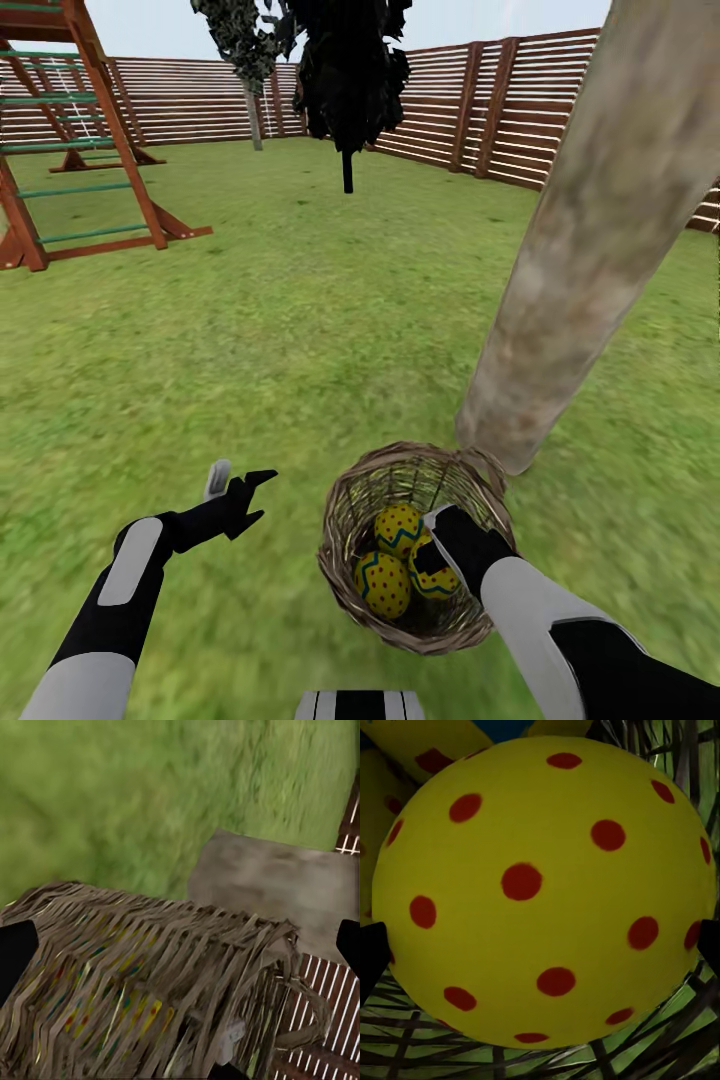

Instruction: Take the three Easter eggs out of the wicker basket on the lawn in the garden, then place them on the lawn next to a single tree (choose any tree) so that all three eggs are next to the same tree and none are left in the basket.

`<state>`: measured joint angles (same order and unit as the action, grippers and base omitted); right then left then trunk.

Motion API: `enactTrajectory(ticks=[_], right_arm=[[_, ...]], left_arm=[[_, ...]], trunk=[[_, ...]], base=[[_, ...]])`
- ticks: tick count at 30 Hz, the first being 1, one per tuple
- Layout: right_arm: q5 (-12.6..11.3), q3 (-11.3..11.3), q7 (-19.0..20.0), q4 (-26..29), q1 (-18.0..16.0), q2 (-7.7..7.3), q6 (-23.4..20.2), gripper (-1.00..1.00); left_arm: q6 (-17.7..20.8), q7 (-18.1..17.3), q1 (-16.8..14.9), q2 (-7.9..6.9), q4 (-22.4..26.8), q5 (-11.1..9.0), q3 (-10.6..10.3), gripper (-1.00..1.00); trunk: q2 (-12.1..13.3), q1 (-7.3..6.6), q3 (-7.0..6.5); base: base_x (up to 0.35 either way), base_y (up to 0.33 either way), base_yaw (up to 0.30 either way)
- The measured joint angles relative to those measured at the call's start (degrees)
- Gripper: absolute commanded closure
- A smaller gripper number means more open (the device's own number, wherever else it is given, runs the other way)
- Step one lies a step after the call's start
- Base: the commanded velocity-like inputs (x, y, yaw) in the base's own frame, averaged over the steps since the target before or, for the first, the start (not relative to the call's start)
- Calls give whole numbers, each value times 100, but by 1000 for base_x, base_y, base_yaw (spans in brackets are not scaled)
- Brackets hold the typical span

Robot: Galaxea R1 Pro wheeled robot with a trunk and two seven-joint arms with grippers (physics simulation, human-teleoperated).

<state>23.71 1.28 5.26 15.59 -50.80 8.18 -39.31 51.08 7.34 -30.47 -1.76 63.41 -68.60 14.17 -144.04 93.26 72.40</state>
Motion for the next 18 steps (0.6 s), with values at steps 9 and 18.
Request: enactTrajectory(ticks=[9,18], right_arm=[[-33,4,2,2,0,-8,-2,100],[-55,-2,10,12,0,-18,-285,100]], left_arm=[[-8,0,0,13,-9,0,0,-100],[0,0,0,65,-9,-1,-38,-100]], trunk=[[12,-23,-200],[24,-46,-399]], base=[[0,0,0],[0,0,0]])
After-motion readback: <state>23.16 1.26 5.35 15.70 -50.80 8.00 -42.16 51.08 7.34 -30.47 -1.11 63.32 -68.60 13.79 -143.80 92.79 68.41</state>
